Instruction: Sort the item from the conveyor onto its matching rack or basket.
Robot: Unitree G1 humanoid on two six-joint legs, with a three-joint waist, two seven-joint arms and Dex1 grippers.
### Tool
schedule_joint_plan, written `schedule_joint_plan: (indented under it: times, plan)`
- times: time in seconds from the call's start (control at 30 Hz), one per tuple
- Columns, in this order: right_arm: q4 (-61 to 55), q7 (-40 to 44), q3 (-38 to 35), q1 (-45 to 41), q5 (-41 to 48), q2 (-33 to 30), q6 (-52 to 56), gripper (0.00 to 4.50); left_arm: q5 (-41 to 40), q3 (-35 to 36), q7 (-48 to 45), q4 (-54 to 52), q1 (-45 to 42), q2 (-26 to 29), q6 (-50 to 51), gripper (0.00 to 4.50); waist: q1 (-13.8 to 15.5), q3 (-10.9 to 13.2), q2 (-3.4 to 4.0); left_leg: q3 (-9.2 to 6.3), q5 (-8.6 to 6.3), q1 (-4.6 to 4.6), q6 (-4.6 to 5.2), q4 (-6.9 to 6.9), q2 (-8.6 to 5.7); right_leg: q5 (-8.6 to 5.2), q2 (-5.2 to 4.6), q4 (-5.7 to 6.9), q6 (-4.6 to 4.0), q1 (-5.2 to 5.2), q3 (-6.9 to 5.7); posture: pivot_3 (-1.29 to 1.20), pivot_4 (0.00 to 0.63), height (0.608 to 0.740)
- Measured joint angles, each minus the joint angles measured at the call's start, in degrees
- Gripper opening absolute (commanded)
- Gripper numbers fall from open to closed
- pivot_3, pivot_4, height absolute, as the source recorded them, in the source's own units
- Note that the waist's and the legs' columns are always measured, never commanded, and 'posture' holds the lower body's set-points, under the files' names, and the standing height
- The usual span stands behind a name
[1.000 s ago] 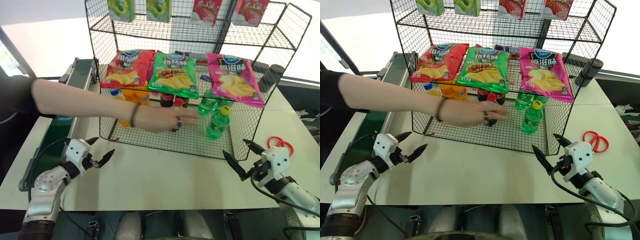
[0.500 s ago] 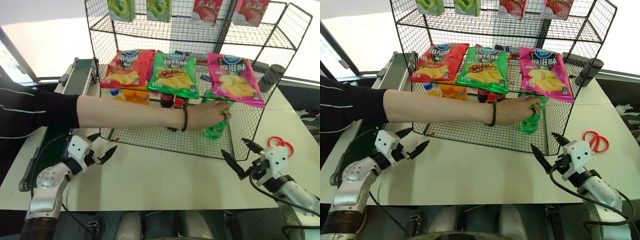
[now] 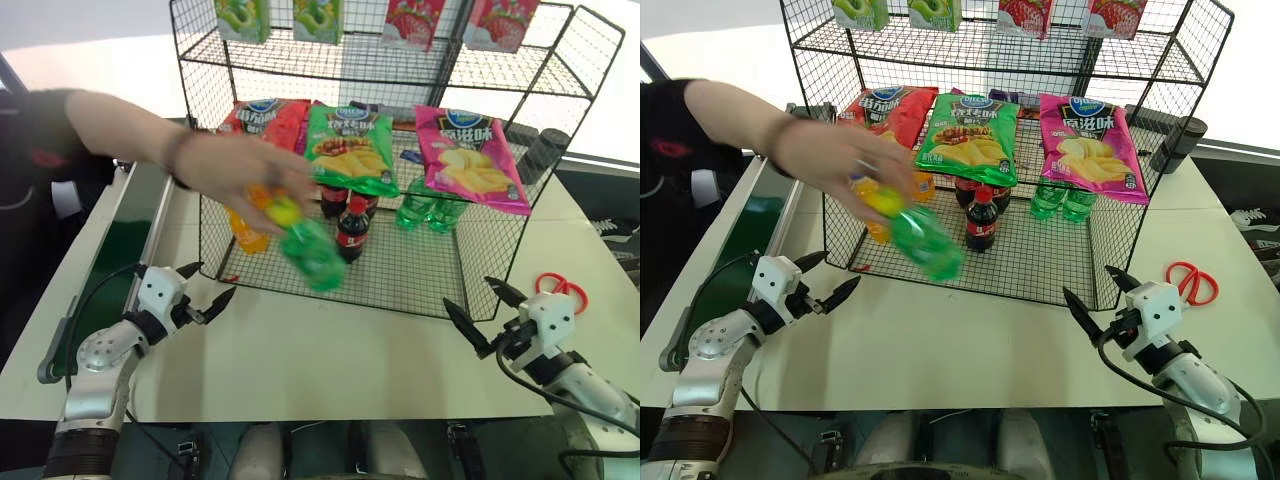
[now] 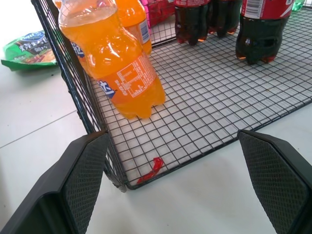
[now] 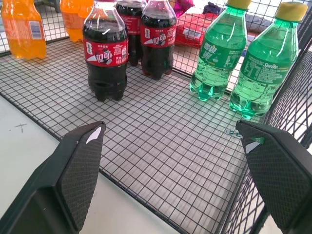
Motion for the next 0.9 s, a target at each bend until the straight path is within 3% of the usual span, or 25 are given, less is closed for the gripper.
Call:
schedule_joint_plan:
  times: [0.47, 0.9]
  plan:
    - [4.81, 2.70, 1.97, -7.08, -0.50, -0.45, -0.08, 4.46, -0.12, 1.19, 3.23, -3.12, 3.47, -0.53, 0.02, 4.50, -0.03, 0.00, -0.01, 0.01, 0.00, 0.01, 0.00, 0.00, -0.01, 0.01, 0.01, 0.00, 0.02, 0.02, 0.00, 0.00, 0.150, 0.740]
    - [5.75, 3.39, 6.57, -9.02, -0.54, 0.14, 0.04, 4.46, -3.16, 7.71, 9.75, -7.67, 6.68, -1.07, 5.96, 4.50, -0.02, 0.00, -0.01, 0.01, 0.00, 0.00, 0.00, 0.01, -0.02, 0.01, -0.04, -0.01, 0.01, 0.01, 0.00, 0.00, 0.150, 0.740]
